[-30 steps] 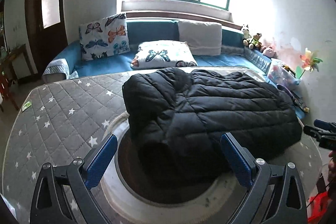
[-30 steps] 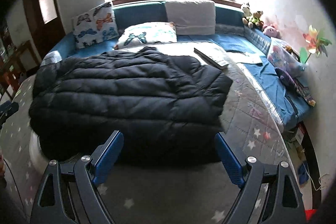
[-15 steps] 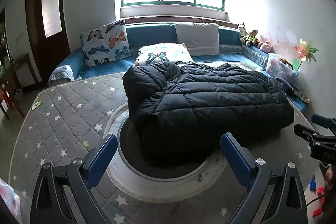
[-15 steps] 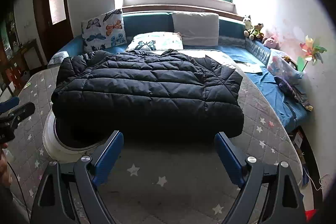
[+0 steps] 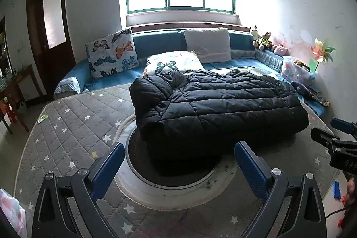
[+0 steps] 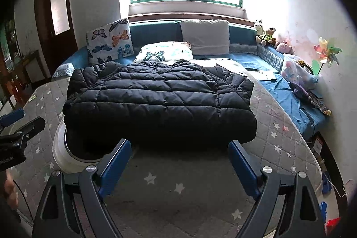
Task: Fold large clothes
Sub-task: 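Open both tools and pull them back from the folded jacket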
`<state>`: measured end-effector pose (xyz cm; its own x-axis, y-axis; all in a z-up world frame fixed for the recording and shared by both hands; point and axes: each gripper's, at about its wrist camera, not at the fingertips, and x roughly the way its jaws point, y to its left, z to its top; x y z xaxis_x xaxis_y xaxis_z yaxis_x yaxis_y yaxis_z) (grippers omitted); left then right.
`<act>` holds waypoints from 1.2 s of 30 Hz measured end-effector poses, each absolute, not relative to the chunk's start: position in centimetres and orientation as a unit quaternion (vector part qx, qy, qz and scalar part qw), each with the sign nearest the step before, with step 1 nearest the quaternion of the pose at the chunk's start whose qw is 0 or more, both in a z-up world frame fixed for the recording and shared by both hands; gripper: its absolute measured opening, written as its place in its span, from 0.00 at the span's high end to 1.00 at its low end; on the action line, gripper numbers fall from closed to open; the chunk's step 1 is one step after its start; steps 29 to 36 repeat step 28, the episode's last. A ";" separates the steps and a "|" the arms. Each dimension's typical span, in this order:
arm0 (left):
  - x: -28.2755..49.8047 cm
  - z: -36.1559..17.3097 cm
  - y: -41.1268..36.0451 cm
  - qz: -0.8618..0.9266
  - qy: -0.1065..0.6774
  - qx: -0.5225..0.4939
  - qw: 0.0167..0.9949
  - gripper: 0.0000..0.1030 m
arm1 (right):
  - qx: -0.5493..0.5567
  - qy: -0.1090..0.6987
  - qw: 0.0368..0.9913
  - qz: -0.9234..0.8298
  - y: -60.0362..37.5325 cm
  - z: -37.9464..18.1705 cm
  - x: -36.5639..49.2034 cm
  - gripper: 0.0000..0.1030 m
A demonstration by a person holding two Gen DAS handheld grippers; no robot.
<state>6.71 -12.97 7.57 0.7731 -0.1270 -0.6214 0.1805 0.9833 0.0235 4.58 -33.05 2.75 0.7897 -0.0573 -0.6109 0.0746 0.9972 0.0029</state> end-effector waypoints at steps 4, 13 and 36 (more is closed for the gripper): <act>6.6 7.8 -12.7 -0.080 0.326 0.042 0.941 0.00 | 0.014 0.320 0.947 -0.035 -33.1 2.9 4.4 0.07; 6.7 7.8 -12.7 -0.080 0.326 0.044 0.941 0.00 | 0.015 0.322 0.946 -0.032 -32.8 3.0 4.4 0.07; 6.8 7.7 -12.2 -0.078 0.322 0.049 0.942 0.00 | 0.013 0.322 0.946 -0.032 -32.4 3.1 4.4 0.07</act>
